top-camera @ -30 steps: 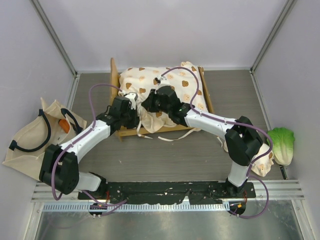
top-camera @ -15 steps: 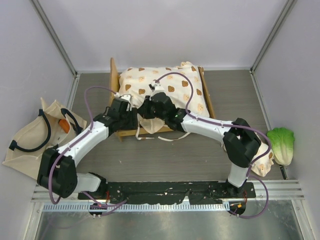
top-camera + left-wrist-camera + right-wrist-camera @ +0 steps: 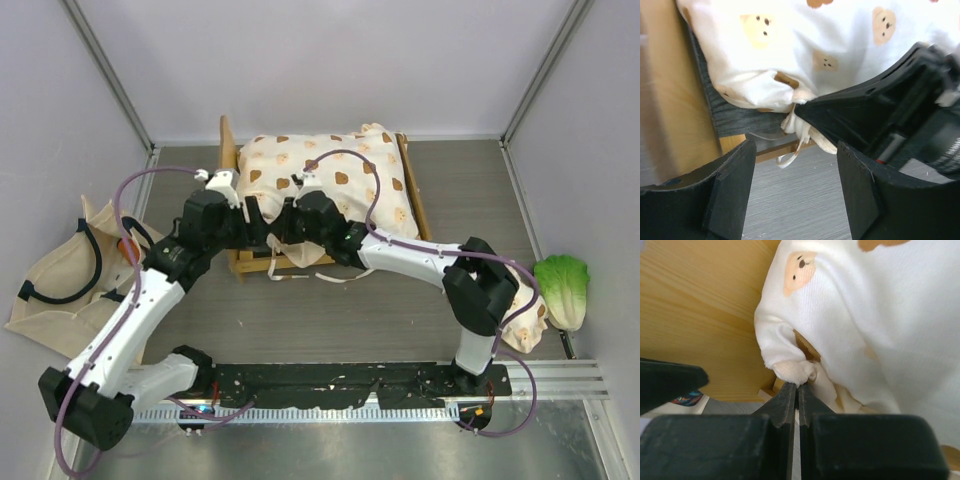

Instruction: Set up the pet bed

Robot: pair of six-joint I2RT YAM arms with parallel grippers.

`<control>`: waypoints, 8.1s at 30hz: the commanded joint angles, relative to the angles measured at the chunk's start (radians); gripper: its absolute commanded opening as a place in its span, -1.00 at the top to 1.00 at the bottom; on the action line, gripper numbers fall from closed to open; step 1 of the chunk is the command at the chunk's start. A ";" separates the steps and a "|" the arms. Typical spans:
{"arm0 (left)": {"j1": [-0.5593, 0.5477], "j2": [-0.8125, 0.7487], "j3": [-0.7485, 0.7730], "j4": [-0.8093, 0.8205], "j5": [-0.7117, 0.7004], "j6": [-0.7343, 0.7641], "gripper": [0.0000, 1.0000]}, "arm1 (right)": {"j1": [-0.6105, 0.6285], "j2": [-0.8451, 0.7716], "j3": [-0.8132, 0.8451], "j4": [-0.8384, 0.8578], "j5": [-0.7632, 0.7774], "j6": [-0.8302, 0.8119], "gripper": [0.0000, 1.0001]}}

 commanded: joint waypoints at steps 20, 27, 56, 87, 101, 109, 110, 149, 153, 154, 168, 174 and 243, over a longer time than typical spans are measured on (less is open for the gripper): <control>0.008 -0.059 0.016 -0.148 -0.311 0.009 -0.69 | 0.149 -0.007 0.083 -0.069 -0.031 -0.146 -0.16; 0.043 -0.027 -0.020 -0.125 -0.283 0.020 -0.46 | 0.156 -0.213 -0.158 -0.022 -0.040 -0.079 -0.23; 0.180 0.244 0.059 -0.044 -0.116 0.077 1.00 | 0.089 0.149 -0.204 0.364 0.216 0.101 -0.01; 0.180 0.220 0.000 -0.004 -0.038 0.051 1.00 | 0.149 0.499 -0.137 0.458 0.813 0.483 0.66; 0.180 0.214 -0.003 -0.005 -0.036 0.054 1.00 | 0.152 0.245 -0.334 0.547 0.502 0.183 0.99; 0.180 0.224 0.000 -0.005 -0.018 0.046 1.00 | 0.175 0.100 -0.341 0.413 0.199 0.060 0.99; 0.180 0.224 0.000 -0.004 -0.018 0.045 1.00 | 0.182 0.079 -0.333 0.378 0.170 0.050 0.99; 0.167 -0.305 -0.257 0.013 0.391 -0.251 -0.46 | 0.192 -0.070 -0.181 0.001 -0.112 0.079 0.98; 0.047 -0.365 -0.380 0.070 0.295 -0.334 -0.44 | 0.123 -0.076 -0.265 0.159 -0.230 0.179 0.98; 0.023 -0.372 -0.389 0.071 0.269 -0.357 -0.44 | 0.109 -0.081 -0.295 0.182 -0.262 0.191 0.98; -0.185 -0.320 -0.601 0.286 0.069 -0.356 -0.38 | -0.003 -0.098 -0.347 0.242 -0.404 0.233 0.99; -0.187 -0.280 -0.554 0.291 -0.015 -0.276 -0.38 | -0.021 -0.096 -0.326 0.195 -0.440 0.195 0.98; -0.184 -0.260 -0.463 -0.153 -0.219 -0.480 1.00 | 0.057 0.063 -0.071 0.127 -0.125 0.102 0.27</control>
